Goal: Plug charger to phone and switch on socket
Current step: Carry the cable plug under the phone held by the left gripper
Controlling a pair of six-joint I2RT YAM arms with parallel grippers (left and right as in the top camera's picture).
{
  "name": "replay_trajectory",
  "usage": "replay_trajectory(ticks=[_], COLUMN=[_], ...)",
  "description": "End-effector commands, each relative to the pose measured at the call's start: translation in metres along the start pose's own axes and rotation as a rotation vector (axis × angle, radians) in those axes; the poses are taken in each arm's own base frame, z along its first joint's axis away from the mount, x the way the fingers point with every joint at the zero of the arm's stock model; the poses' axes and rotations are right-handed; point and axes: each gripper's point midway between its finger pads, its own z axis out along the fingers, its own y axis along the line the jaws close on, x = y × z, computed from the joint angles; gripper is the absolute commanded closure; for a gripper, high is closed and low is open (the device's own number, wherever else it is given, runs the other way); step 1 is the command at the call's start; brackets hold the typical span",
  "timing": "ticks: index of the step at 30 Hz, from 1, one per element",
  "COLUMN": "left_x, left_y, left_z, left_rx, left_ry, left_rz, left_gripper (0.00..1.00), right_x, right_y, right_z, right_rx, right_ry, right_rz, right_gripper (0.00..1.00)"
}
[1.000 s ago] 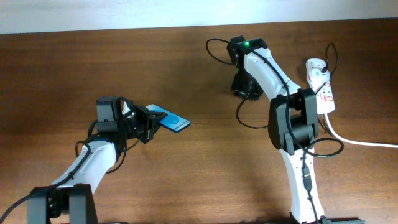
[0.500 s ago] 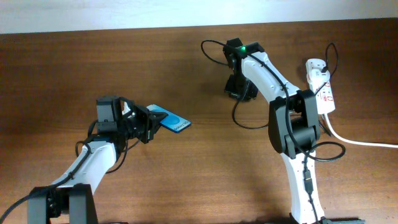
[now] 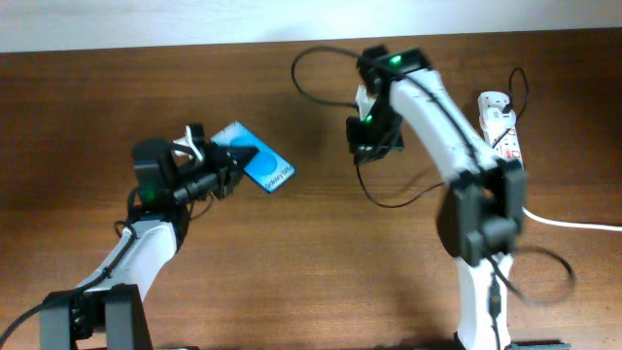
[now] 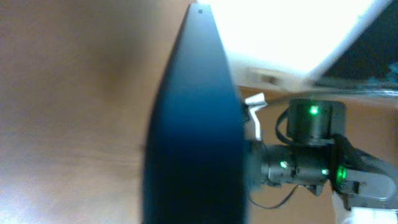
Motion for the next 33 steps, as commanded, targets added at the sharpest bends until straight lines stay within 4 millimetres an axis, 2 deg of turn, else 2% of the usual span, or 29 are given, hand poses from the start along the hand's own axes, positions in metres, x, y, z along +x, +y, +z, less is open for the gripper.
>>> replay_trajectory(ticks=[1, 4, 7, 10, 12, 14, 16, 19, 20, 22, 24, 28, 31, 33], left_x=[0.006, 0.009, 0.009, 0.006, 0.020, 0.034, 0.042, 0.046, 0.050, 0.053, 0.052, 0.052, 0.052, 0.052], left_y=[-0.041, -0.047, -0.067, -0.090, -0.107, -0.118, -0.121, -0.114, -0.105, -0.100, -0.103, -0.109, -0.109, -0.109], left_z=[-0.013, -0.016, -0.015, -0.006, 0.004, 0.013, 0.022, 0.032, 0.040, 0.046, 0.046, 0.044, 0.045, 0.044], left_rx=[0.158, 0.181, 0.245, 0.284, 0.315, 0.334, 0.344, 0.332, 0.320, 0.325, 0.343, 0.344, 0.324, 0.314], left_ry=[0.092, 0.137, 0.184, 0.215, 0.307, 0.390, 0.443, 0.489, 0.518, 0.534, 0.526, 0.533, 0.541, 0.546], left_rz=[0.169, 0.178, 0.268, 0.336, 0.350, 0.353, 0.357, 0.311, 0.280, 0.287, 0.324, 0.293, 0.220, 0.186], left_gripper=[1.00, 1.00, 1.00, 1.00, 1.00, 1.00, 1.00, 1.00, 1.00, 1.00, 1.00, 1.00, 1.00, 1.00], right_x=[0.052, 0.104, 0.126, 0.148, 0.153, 0.161, 0.175, 0.183, 0.192, 0.192, 0.181, 0.152, 0.139, 0.134], right_y=[0.059, 0.081, 0.082, 0.094, 0.098, 0.109, 0.121, 0.106, 0.110, 0.116, 0.124, 0.134, 0.141, 0.136], right_z=[-0.093, -0.131, -0.141, -0.132, -0.100, -0.086, -0.078, -0.075, -0.084, -0.096, -0.101, -0.085, -0.087, -0.085], right_rx=[-0.214, -0.330, -0.346, -0.475, -0.484, -0.482, -0.438, -0.261, -0.258, -0.278, -0.306, -0.347, -0.369, -0.342], right_ry=[-0.132, -0.141, -0.158, -0.113, -0.033, 0.006, 0.030, 0.020, -0.011, -0.083, -0.151, -0.223, -0.272, -0.279], right_rz=[-0.303, -0.483, -0.510, -0.565, -0.533, -0.563, -0.609, -0.535, -0.556, -0.554, -0.530, -0.466, -0.426, -0.356], right_gripper=[0.96, 0.96, 0.96, 0.96, 0.95, 0.95, 0.96, 0.96, 0.95, 0.95, 0.95, 0.95, 0.96, 0.96])
